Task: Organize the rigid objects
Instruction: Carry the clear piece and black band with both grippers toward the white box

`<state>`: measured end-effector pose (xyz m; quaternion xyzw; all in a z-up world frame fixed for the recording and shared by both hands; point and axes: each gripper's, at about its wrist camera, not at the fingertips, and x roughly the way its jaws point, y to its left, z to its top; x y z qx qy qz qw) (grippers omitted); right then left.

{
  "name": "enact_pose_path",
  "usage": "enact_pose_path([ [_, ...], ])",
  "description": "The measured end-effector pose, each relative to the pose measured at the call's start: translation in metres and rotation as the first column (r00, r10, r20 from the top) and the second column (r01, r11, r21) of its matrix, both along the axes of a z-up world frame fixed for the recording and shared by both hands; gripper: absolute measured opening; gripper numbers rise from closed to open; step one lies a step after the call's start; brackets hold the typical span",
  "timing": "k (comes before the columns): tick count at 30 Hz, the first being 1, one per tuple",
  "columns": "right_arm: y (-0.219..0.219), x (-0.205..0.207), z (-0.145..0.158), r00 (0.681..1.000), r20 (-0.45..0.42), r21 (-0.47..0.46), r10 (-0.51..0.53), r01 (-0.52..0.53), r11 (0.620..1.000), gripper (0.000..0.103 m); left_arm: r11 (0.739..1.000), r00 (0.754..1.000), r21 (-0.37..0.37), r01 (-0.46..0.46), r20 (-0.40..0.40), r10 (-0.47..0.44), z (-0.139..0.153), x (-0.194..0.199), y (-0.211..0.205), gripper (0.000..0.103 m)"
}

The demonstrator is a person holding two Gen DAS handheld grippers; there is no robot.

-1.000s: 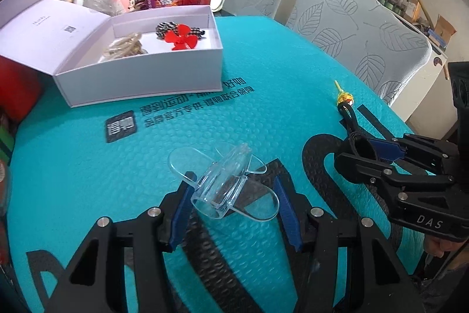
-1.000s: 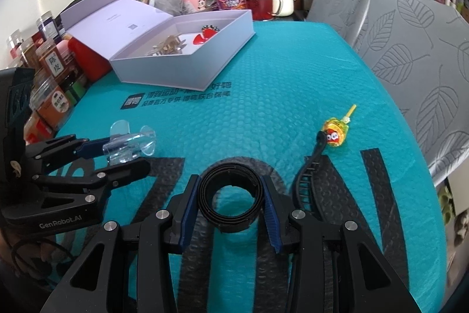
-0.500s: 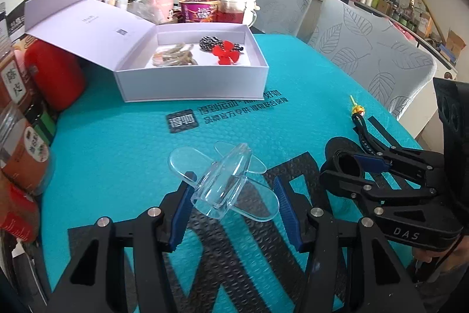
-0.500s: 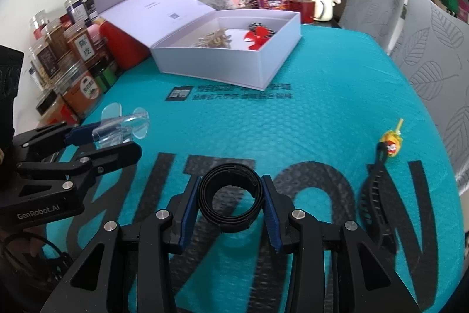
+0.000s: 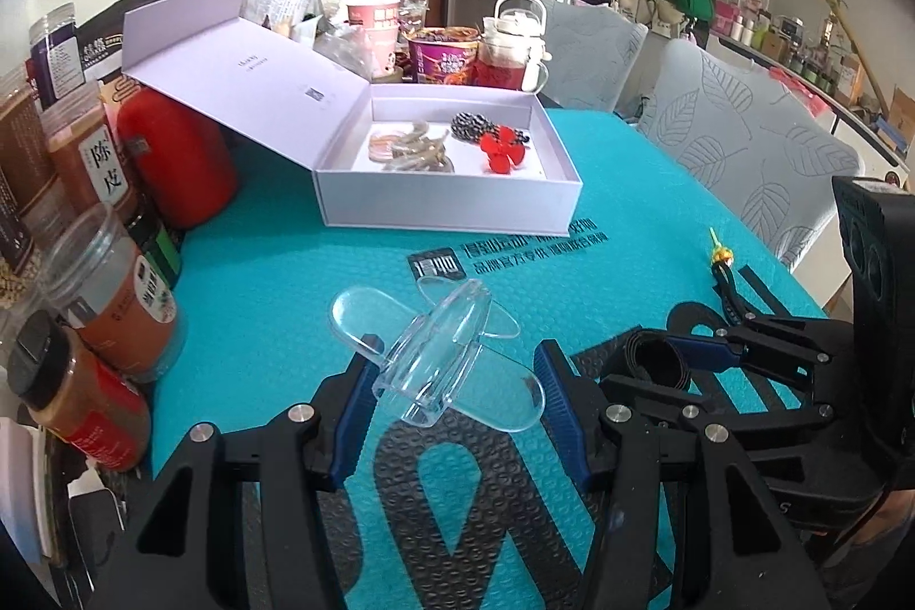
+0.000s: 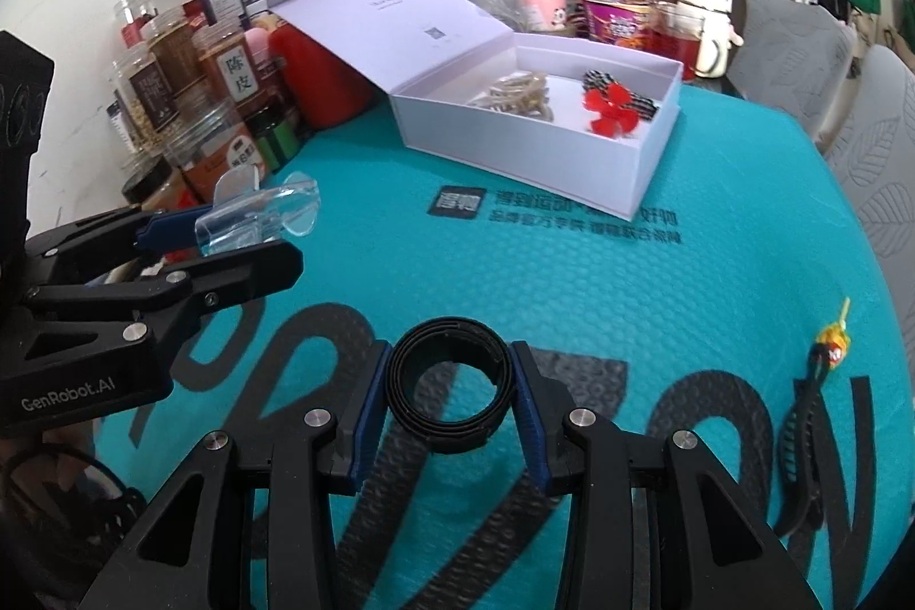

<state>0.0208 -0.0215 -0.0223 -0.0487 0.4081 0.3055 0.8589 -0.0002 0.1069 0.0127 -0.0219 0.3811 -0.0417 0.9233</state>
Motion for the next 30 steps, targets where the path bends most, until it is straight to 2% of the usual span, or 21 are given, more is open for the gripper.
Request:
enact_pose_path([
  [19, 0.024, 0.037, 0.058, 0.993, 0.114, 0.002, 0.037, -0.038, 0.999, 0.04, 0.999, 0.994, 0.021, -0.026, 0.104, 0.023, 0.051, 0.036, 0.024, 0.054],
  [30, 0.025, 0.074, 0.089, 0.99, 0.137, 0.036, 0.044, -0.05, 0.998, 0.04, 1.0, 0.988, 0.018, -0.015, 0.154, 0.012, 0.073, 0.07, 0.026, 0.054],
])
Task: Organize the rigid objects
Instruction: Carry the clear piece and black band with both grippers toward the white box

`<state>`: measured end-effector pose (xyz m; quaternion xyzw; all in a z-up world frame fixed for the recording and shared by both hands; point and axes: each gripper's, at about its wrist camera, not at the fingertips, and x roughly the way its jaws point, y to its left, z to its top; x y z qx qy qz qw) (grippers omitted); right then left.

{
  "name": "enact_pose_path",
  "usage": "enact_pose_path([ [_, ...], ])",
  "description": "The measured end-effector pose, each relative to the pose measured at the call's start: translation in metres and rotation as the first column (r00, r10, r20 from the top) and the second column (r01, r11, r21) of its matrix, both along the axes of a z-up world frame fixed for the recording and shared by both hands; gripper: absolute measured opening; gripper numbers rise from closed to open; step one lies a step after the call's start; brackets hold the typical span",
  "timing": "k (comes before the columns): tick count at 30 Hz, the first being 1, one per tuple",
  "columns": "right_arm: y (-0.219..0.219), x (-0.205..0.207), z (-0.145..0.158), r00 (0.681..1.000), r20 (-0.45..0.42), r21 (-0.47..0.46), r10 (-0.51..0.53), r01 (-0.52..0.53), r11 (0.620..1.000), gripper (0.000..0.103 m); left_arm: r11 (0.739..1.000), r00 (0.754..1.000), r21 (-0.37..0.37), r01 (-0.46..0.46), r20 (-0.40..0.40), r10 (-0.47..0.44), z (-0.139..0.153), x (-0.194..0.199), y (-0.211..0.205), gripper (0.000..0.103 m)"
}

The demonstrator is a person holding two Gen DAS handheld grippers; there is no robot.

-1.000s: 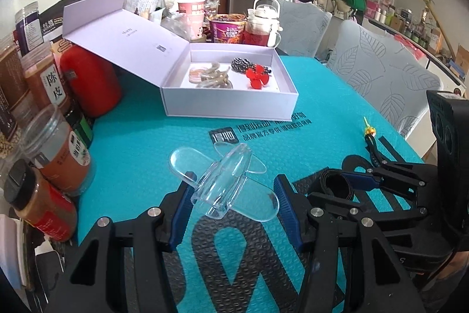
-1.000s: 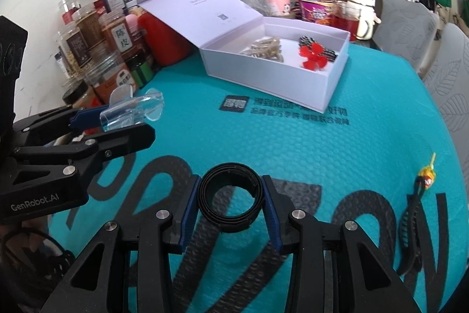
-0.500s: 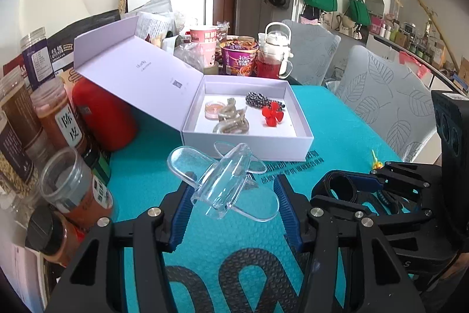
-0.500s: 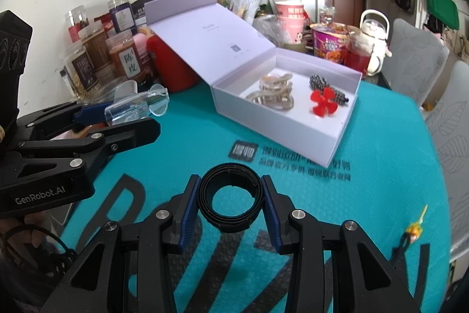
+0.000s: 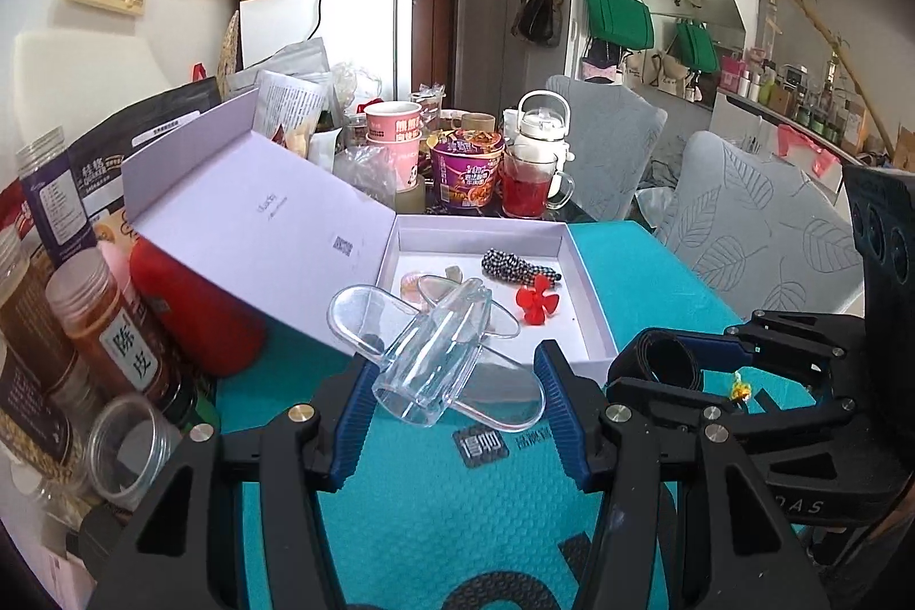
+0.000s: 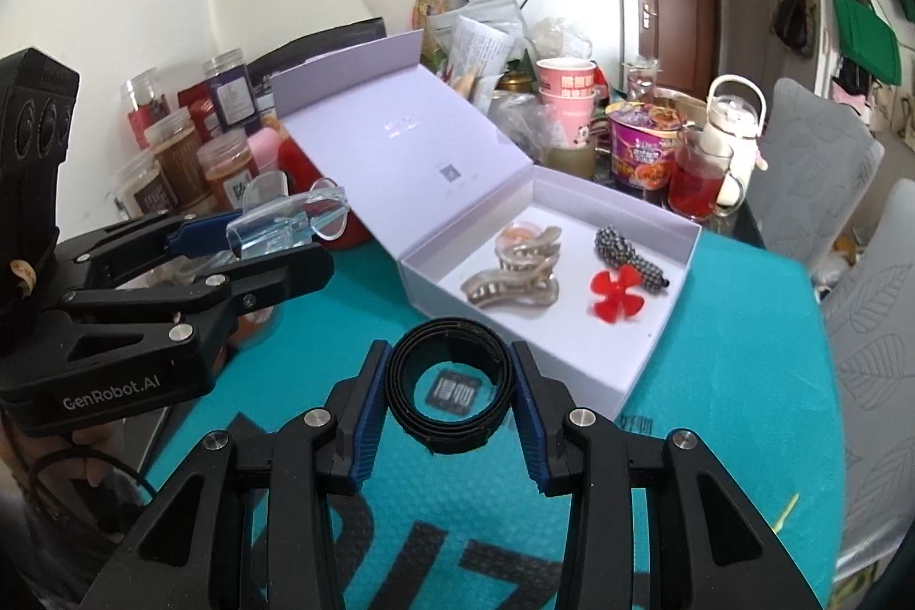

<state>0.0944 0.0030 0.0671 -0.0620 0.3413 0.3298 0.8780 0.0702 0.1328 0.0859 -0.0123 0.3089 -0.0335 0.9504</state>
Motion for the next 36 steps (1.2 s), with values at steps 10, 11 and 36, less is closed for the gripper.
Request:
enact_pose_path([
  [10, -0.008, 0.043, 0.02, 0.998, 0.046, 0.012, -0.046, 0.046, 0.999, 0.04, 1.0, 0.999, -0.001, 0.025, 0.025, -0.025, 0.012, 0.047, -0.001, 0.054],
  [11, -0.009, 0.048, 0.023, 0.997, 0.054, 0.012, -0.052, 0.051, 0.999, 0.04, 1.0, 0.999, 0.0, 0.027, 0.028, -0.027, 0.013, 0.051, -0.001, 0.054],
  [36, -0.015, 0.164, 0.031, 0.985, 0.079, 0.054, -0.154, 0.15, 0.987, 0.04, 0.999, 0.998, 0.02, 0.036, 0.046, -0.037, 0.006, 0.175, 0.001, 0.054],
])
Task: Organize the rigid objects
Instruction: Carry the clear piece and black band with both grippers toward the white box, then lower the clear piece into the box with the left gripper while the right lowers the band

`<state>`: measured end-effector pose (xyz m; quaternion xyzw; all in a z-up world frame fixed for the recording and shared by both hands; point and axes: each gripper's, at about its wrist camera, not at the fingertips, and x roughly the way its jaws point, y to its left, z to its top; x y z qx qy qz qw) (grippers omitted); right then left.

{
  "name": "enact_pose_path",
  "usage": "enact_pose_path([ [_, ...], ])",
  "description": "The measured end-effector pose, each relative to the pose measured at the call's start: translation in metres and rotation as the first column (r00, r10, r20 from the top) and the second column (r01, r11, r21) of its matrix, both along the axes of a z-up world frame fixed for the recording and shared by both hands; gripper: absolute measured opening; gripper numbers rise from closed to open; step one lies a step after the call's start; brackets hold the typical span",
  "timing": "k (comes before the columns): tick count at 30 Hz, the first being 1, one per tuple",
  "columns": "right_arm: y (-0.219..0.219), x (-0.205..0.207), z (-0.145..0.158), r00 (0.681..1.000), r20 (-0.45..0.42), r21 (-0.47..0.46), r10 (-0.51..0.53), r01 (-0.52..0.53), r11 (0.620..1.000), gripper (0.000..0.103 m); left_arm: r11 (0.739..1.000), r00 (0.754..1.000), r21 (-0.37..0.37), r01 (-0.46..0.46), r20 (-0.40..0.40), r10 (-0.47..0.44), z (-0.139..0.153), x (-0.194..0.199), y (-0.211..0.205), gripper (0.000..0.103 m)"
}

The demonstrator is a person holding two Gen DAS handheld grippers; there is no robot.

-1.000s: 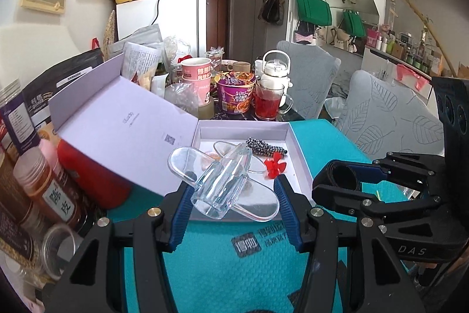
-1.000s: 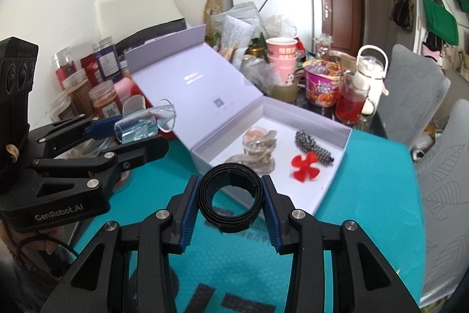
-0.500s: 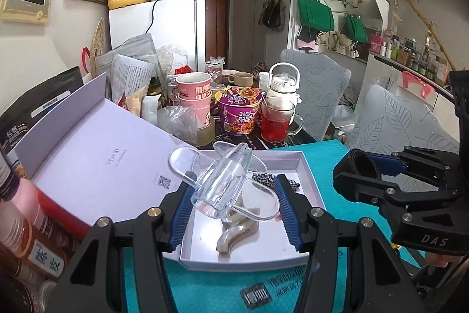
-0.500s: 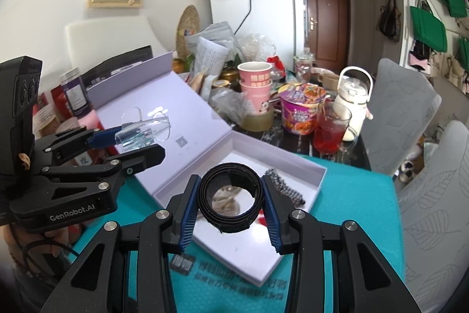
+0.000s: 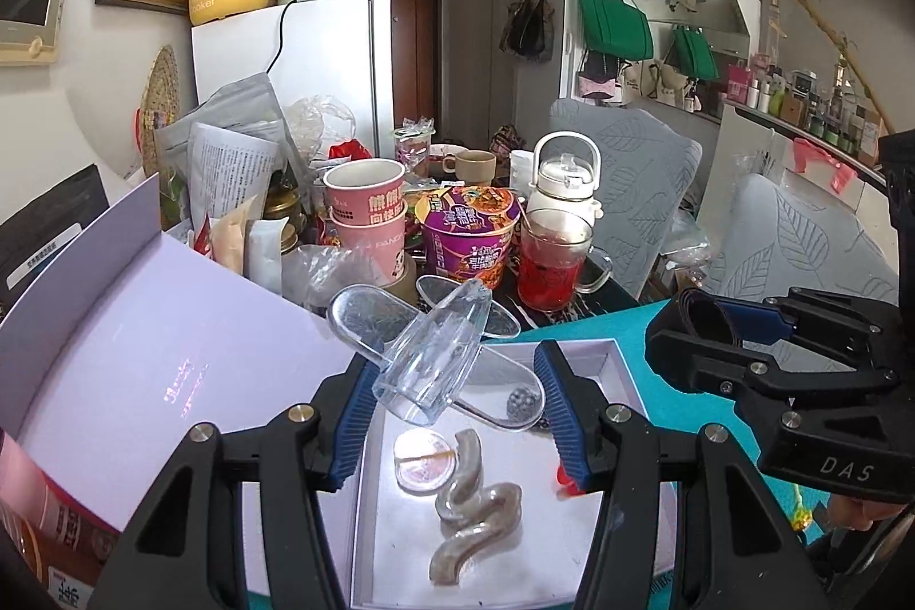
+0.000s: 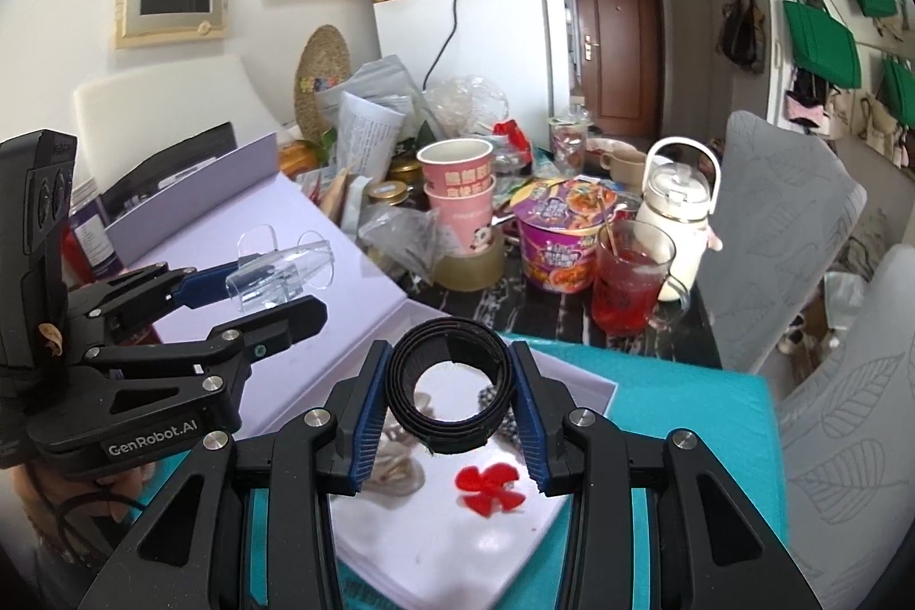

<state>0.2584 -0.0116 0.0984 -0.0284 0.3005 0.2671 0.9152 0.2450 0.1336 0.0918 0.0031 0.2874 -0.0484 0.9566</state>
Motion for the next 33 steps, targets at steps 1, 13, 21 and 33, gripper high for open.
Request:
enact_pose_path([
  [1, 0.0, 0.003, -0.002, 1.0, -0.005, -0.001, -0.004, 0.004, 1.0, 0.04, 1.0, 1.0, 0.001, -0.001, -0.004, 0.001, -0.002, 0.004, 0.0, 0.054],
  [13, 0.009, 0.033, -0.036, 0.999, -0.048, -0.056, -0.008, 0.005, 0.998, 0.04, 1.0, 0.995, 0.017, 0.011, -0.096, -0.01, -0.039, 0.033, 0.001, 0.054],
  [21, 0.021, 0.044, -0.057, 0.997, -0.078, -0.094, 0.01, -0.018, 0.995, 0.04, 1.0, 0.987, 0.008, 0.022, -0.16, -0.02, -0.064, 0.048, 0.001, 0.054],
  [33, 0.027, 0.061, -0.09, 0.988, -0.156, -0.115, 0.017, -0.035, 0.993, 0.04, 1.0, 0.972, 0.021, 0.017, -0.233, -0.011, -0.089, 0.06, 0.003, 0.054],
])
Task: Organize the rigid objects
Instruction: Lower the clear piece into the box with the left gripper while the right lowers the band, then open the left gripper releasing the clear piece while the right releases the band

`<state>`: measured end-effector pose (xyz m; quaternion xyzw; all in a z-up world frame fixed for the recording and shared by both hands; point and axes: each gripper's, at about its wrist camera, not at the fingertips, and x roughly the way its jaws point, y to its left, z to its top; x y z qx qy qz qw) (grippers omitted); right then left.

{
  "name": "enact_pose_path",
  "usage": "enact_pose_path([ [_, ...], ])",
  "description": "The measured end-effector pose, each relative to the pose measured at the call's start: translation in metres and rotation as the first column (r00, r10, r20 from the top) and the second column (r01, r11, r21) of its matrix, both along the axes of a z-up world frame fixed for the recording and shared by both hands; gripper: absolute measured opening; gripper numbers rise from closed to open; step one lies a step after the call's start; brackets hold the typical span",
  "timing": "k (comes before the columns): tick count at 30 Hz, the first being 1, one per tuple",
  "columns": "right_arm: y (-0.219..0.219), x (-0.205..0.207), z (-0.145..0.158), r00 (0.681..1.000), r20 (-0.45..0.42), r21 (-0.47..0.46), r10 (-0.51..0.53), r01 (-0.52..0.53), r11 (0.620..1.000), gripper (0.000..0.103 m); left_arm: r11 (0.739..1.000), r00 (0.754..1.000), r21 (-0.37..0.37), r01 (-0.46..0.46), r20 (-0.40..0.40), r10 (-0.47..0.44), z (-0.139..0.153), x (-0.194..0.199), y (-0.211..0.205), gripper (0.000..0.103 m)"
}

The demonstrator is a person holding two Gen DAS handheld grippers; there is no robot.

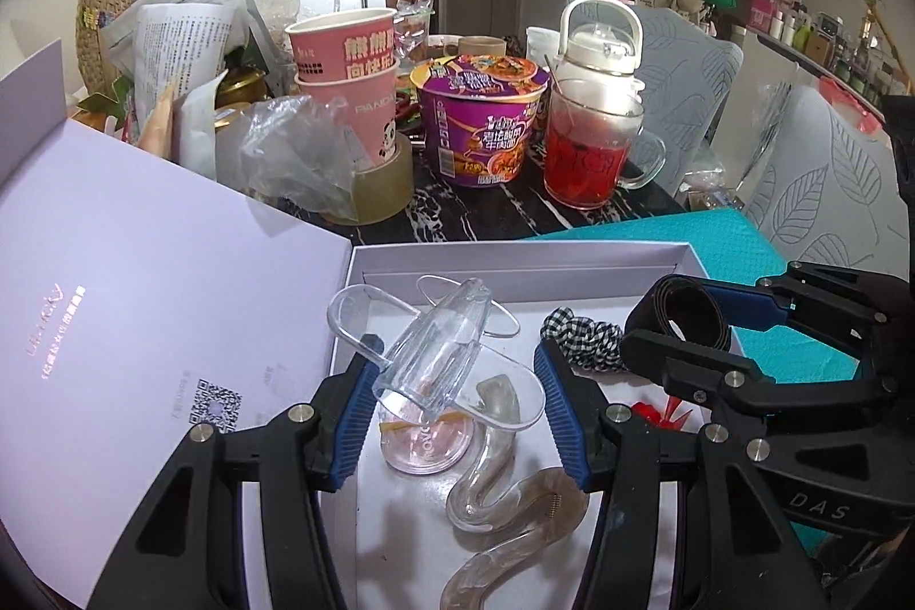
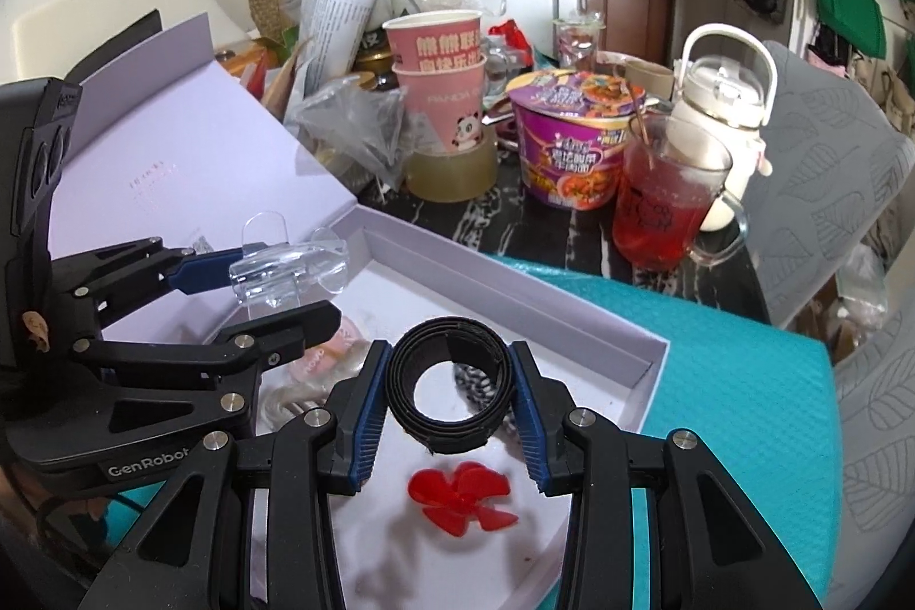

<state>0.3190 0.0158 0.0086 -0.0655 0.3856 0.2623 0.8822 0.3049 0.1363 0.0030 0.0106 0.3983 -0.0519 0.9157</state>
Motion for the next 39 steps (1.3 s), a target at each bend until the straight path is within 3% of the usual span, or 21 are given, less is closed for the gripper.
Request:
enact_pose_path([
  [15, -0.007, 0.016, -0.021, 0.997, -0.073, -0.015, -0.031, 0.03, 0.999, 0.04, 1.0, 0.993, -0.019, 0.017, -0.119, -0.019, -0.031, 0.014, -0.007, 0.054],
  [27, -0.008, 0.025, -0.038, 0.99, -0.138, -0.05, -0.042, 0.036, 0.998, 0.04, 0.999, 0.986, 0.032, -0.006, -0.164, 0.011, -0.042, 0.019, -0.01, 0.054],
  [30, -0.009, 0.023, -0.034, 0.99, -0.133, -0.05, -0.046, 0.04, 0.998, 0.048, 0.997, 0.986, 0.06, -0.038, -0.16, 0.047, -0.037, 0.019, -0.009, 0.054],
  [31, -0.01, 0.022, -0.031, 0.99, -0.131, -0.058, -0.054, 0.046, 0.997, 0.053, 0.998, 0.987, 0.056, -0.036, -0.156, 0.044, -0.035, 0.018, -0.008, 0.054],
  [34, -0.012, 0.016, -0.02, 0.994, -0.083, -0.073, -0.068, 0.062, 0.995, 0.057, 0.999, 0.988, 0.034, -0.036, -0.146, 0.041, -0.026, 0.015, -0.005, 0.055],
  [37, -0.013, 0.011, -0.01, 0.996, -0.048, -0.08, -0.071, 0.067, 0.995, 0.061, 0.997, 0.991, 0.055, -0.05, -0.122, 0.057, -0.019, 0.011, -0.005, 0.068],
  [39, -0.013, 0.008, -0.006, 0.997, -0.031, -0.091, -0.076, 0.073, 0.993, 0.061, 0.997, 0.993, 0.051, -0.058, -0.103, 0.063, -0.014, 0.009, -0.004, 0.07],
])
